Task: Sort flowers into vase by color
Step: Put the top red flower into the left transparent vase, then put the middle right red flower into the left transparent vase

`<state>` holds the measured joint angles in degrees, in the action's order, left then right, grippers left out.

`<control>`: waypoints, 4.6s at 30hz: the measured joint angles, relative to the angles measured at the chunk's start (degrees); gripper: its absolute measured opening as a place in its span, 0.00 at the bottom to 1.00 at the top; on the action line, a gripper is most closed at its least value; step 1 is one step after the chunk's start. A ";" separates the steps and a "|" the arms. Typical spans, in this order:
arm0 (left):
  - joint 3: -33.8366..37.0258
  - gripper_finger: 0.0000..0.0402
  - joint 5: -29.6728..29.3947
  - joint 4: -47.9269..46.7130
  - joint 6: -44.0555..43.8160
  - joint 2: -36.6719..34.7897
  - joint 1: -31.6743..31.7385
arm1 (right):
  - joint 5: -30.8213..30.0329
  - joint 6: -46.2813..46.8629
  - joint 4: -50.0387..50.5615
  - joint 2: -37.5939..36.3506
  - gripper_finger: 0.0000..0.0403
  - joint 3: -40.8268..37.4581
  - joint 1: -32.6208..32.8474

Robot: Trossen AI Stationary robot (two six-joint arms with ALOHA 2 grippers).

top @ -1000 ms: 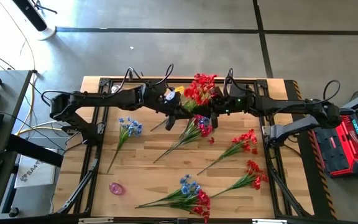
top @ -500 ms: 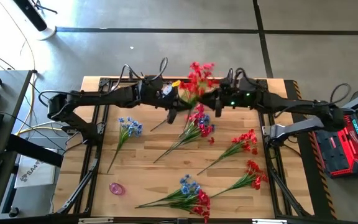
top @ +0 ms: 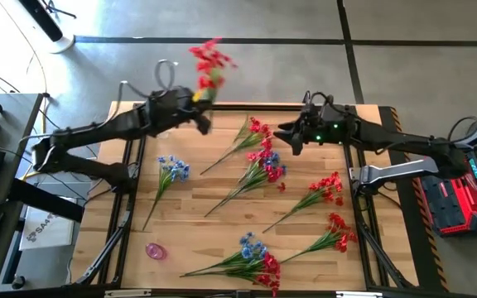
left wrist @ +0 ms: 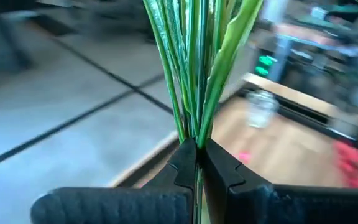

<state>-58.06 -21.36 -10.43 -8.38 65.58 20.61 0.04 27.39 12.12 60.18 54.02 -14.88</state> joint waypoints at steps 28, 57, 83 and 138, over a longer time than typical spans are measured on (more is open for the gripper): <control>22.91 0.00 -25.70 0.42 5.78 -29.92 15.04 | -0.29 4.74 -12.25 12.25 0.49 0.00 -0.23; 18.87 0.38 -12.63 -24.83 -19.29 -24.87 21.39 | 0.65 10.37 -10.58 12.20 0.52 0.00 1.94; 5.08 0.33 6.29 -43.02 -20.52 -26.25 13.81 | 6.32 26.17 18.14 12.20 0.52 0.00 -0.23; -8.09 0.31 10.76 -27.54 -4.47 2.19 -18.17 | -8.67 101.57 21.94 16.43 0.52 -19.08 35.51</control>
<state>-66.15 -10.60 -37.98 -12.85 67.77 2.44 -8.63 128.97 34.06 76.61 34.94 20.63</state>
